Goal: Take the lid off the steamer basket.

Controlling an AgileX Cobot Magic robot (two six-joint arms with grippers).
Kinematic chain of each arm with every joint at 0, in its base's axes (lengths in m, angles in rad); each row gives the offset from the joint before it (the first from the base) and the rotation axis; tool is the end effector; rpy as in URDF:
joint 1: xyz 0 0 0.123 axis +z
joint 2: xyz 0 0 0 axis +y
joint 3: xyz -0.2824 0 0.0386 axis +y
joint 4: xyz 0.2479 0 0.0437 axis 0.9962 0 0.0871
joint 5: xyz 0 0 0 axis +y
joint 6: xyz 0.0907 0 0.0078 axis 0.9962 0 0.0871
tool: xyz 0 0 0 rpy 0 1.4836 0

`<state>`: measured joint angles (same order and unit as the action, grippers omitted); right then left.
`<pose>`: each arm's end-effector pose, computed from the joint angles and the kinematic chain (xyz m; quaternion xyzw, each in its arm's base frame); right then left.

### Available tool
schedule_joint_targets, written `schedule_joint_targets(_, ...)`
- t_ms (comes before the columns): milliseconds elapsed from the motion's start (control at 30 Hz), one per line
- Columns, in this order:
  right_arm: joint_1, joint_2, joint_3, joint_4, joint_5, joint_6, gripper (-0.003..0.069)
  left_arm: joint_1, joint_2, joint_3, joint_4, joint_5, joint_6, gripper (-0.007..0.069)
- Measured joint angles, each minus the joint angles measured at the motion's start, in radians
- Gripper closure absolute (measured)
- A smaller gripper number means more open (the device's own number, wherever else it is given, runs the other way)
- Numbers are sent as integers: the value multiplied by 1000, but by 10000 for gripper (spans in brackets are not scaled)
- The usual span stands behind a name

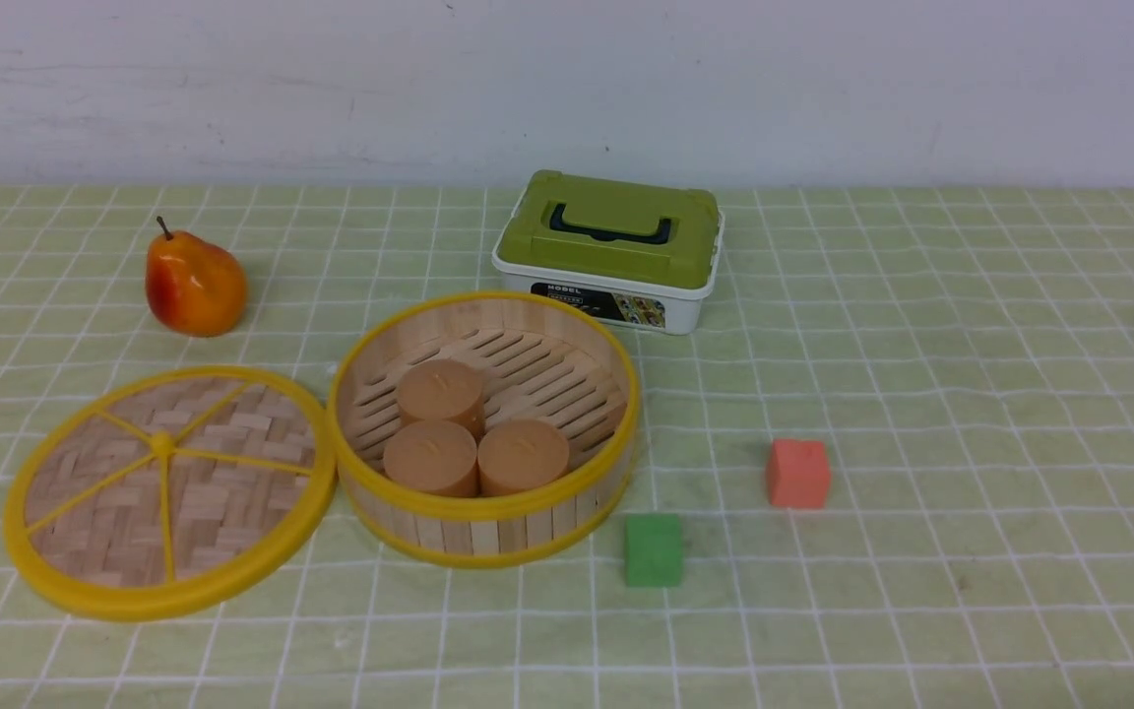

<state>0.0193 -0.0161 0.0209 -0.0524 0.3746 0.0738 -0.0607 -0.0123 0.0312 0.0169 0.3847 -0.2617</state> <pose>0.0523 -0.0007 0.1733 0.0080 0.8023 0.0055 0.5968 0.0522 -0.0026 0.1687 -0.0768 0.8060 -0.0871 0.5804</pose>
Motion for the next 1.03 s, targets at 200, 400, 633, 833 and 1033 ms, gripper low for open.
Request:
schedule_joint_targets(200, 0, 0, 0, 0, 0, 0, 418, 0, 0, 0, 0, 0, 0, 634)
schedule_joint_targets(400, 0, 0, 0, 0, 0, 0, 418, 0, 0, 0, 0, 0, 0, 630)
schedule_joint_targets(633, 0, 0, 0, 0, 0, 0, 418, 0, 0, 0, 0, 0, 0, 624)
schedule_joint_targets(833, 0, 0, 0, 0, 0, 0, 418, 0, 0, 0, 0, 0, 0, 619)
schedule_joint_targets(1033, 0, 0, 0, 0, 0, 0, 418, 0, 0, 0, 0, 0, 0, 616)
